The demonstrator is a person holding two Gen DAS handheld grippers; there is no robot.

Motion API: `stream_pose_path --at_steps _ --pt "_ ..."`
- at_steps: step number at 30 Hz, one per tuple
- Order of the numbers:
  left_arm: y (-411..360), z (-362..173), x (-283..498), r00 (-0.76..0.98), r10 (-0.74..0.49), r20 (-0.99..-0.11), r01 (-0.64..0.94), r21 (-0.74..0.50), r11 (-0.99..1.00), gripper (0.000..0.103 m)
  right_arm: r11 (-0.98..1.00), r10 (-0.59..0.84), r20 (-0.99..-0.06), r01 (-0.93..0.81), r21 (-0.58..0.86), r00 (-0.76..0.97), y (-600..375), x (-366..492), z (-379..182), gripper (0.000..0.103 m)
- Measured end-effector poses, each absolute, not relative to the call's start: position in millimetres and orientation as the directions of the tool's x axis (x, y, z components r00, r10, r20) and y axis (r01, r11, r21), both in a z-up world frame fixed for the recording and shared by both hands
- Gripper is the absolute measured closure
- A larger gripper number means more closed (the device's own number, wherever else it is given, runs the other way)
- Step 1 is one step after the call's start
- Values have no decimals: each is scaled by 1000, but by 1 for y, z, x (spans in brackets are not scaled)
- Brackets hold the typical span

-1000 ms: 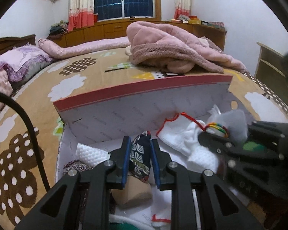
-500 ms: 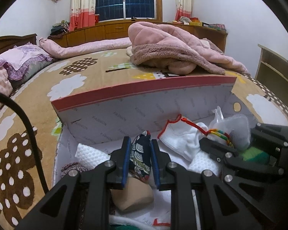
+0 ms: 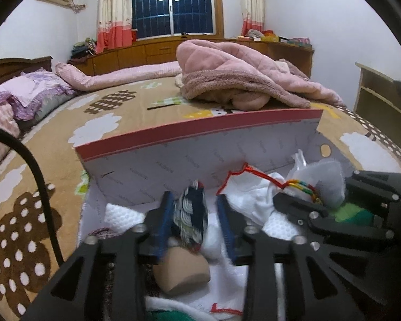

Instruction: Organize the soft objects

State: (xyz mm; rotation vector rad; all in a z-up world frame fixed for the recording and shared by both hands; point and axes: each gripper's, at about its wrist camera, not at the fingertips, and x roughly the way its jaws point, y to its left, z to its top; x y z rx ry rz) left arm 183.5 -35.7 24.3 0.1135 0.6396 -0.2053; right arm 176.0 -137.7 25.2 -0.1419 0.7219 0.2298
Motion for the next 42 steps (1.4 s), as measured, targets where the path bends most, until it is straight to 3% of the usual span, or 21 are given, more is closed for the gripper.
stream_pose_path --at_steps 5,15,17,19,21,32,37,42 --pt "-35 25 180 796 -93 -598 163 64 985 54 970 152 -655 -240 -46 740 -138 176 26 78" --pt "-32 25 179 800 -80 -595 149 68 987 52 976 131 -637 -213 -54 759 -139 170 27 73" --pt "-32 25 179 801 -75 -594 144 70 987 52 981 90 -623 -176 -78 777 -139 169 28 67" --pt "-32 25 179 801 -66 -595 134 71 988 52 986 20 -601 -115 -119 799 -139 166 30 48" --pt "-31 24 180 799 -51 -599 119 74 990 53 986 -49 -582 -53 -157 812 -139 166 32 37" --pt "-27 23 181 792 -75 -606 125 41 991 52 995 58 -608 -97 -31 792 -156 167 32 34" --pt "-29 28 174 804 -79 -589 135 53 989 47 996 90 -612 -77 47 786 -165 161 36 26" --pt "-30 28 167 791 -65 -609 158 100 982 29 997 83 -615 -61 57 784 -169 153 40 17"
